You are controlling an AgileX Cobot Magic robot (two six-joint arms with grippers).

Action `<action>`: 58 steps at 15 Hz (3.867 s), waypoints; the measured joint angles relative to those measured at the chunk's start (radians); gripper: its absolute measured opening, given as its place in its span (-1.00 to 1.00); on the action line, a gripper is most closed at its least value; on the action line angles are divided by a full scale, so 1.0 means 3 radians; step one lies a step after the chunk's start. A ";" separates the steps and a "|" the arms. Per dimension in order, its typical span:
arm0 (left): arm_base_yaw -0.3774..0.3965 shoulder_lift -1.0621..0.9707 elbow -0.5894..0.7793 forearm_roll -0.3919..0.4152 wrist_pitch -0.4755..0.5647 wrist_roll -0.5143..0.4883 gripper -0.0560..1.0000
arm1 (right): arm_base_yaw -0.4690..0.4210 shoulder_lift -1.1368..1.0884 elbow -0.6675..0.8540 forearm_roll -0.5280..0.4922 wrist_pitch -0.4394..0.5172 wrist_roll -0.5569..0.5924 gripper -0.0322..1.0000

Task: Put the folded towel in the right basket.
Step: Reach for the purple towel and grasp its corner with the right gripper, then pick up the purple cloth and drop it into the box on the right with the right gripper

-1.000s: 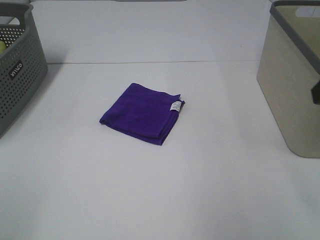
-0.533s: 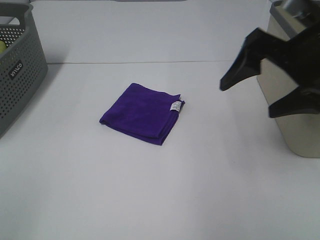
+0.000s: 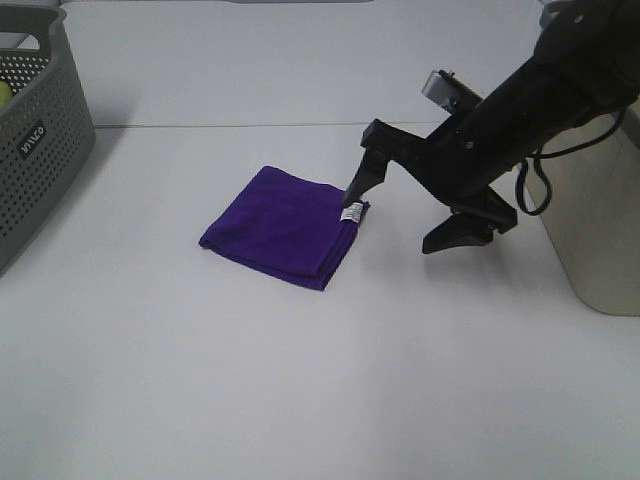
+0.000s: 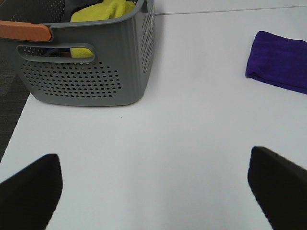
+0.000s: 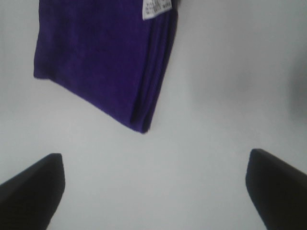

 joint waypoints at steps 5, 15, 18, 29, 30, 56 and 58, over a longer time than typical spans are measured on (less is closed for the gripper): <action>0.0000 0.0000 0.0000 0.0000 0.0000 0.0000 0.98 | 0.0127 0.0700 -0.0487 0.0210 -0.0223 -0.0013 0.85; 0.0000 0.0000 0.0000 0.0000 0.0000 0.0000 0.98 | 0.0127 0.1100 -0.0750 0.0557 -0.0257 -0.0137 0.75; 0.0000 0.0000 0.0000 0.0000 0.0000 0.0000 0.98 | 0.0223 0.1180 -0.0803 0.0660 -0.0367 -0.0137 0.69; 0.0000 0.0000 0.0000 0.0000 0.0000 0.0000 0.98 | 0.0440 0.1773 -0.1680 0.0283 -0.0170 0.0463 -0.93; 0.0000 0.0000 0.0000 0.0000 0.0000 0.0000 0.98 | 0.0443 0.1773 -0.1680 0.0273 -0.0170 0.0463 -0.93; 0.0000 0.0000 0.0000 0.0000 0.0000 0.0000 0.98 | -0.1710 0.0040 -0.3813 -0.2070 0.2087 0.0463 -0.94; 0.0000 0.0000 0.0000 0.0000 0.0000 0.0000 0.98 | -0.1957 0.0127 -0.3650 -0.2147 0.2090 0.0457 -0.94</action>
